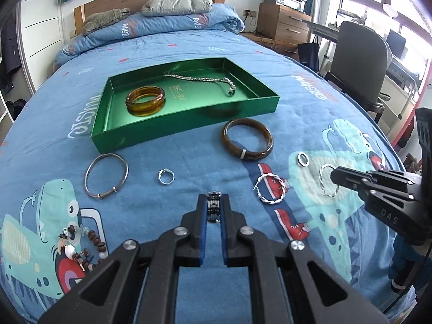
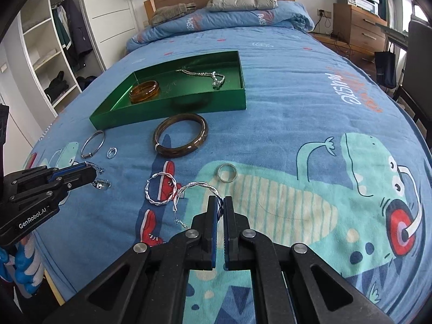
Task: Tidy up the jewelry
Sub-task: 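Grasp the silver watch with the left tool while the right tool grasps a twisted silver hoop, then carry the watch and the twisted hoop over the green tray with both tools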
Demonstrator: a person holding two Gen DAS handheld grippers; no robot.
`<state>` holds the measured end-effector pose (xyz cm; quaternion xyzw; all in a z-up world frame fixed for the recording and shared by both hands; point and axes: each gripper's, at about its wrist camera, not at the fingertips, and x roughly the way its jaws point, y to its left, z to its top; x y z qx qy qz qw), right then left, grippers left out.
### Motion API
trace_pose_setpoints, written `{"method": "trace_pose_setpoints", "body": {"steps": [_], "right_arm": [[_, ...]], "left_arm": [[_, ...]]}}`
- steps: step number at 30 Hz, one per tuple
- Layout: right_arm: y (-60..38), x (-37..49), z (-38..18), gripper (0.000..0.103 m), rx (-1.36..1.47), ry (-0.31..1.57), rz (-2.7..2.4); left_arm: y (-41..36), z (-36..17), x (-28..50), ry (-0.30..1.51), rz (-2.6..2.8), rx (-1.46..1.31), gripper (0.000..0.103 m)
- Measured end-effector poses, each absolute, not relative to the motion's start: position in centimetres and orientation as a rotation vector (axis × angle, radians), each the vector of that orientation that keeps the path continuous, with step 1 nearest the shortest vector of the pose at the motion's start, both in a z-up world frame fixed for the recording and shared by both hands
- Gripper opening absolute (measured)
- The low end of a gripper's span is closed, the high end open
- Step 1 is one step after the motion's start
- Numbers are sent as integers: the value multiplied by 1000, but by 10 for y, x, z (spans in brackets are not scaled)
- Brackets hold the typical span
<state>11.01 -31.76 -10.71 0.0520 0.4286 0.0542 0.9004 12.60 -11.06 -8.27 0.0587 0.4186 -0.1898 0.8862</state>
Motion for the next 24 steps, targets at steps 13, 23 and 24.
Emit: {"method": "trace_pose_setpoints", "body": {"steps": [13,23,24], "right_arm": [[-308,67,-55,4,106,774,112],[-299,53,-16,4,91,682,115],[-299,54,-11,4,89,673,117]], "left_arm": [[-78,-29,90,771,-368,66,8],[-48,28,90,667,-338,42,8],[-46,33,91,659,-335,39,8]]}}
